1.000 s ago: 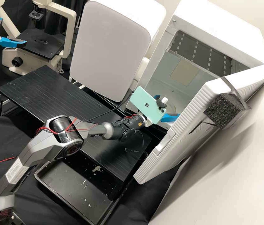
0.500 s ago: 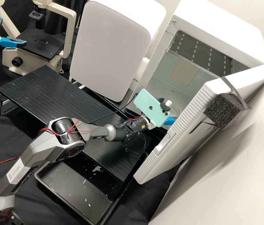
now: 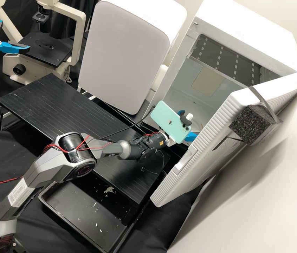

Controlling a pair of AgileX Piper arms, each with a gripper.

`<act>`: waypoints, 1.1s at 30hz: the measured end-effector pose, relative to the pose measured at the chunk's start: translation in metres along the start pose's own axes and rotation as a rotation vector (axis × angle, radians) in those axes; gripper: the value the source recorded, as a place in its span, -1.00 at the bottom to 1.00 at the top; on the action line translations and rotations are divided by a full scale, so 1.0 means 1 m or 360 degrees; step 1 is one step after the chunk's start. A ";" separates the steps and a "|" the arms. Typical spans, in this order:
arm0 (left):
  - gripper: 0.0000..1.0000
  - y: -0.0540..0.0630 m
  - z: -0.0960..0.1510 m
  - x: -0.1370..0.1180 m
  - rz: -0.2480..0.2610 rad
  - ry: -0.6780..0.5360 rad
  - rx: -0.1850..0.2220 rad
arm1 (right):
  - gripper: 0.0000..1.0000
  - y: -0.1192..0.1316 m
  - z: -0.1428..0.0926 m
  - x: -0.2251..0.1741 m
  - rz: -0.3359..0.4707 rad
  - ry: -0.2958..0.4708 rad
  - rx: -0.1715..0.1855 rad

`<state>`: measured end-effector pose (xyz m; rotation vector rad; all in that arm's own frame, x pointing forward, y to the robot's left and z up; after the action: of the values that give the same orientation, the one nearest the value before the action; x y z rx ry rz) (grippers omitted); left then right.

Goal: Place the petri dish in the incubator

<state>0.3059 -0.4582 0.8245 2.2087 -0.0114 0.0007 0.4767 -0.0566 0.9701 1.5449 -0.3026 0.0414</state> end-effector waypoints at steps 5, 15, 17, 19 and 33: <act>1.00 0.000 0.000 0.000 0.0000 0.0000 0.0000 | 1.00 0.000 0.002 -0.001 0.0008 0.0004 0.0001; 1.00 0.000 0.000 0.000 0.0000 0.0000 0.0000 | 1.00 0.006 0.007 -0.017 -0.0014 0.0050 0.0024; 1.00 0.000 0.000 0.000 0.0000 0.0000 0.0000 | 1.00 0.008 0.007 -0.023 -0.0024 0.0071 0.0027; 1.00 0.000 0.000 0.000 0.0000 0.0000 0.0000 | 1.00 0.009 0.010 -0.029 -0.0032 0.0085 0.0037; 1.00 0.000 0.000 0.000 0.0000 0.0000 0.0000 | 1.00 0.035 0.025 -0.109 0.0157 0.0292 0.0165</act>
<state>0.3059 -0.4582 0.8245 2.2087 -0.0114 0.0007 0.3603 -0.0625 0.9800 1.6149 -0.2338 0.2783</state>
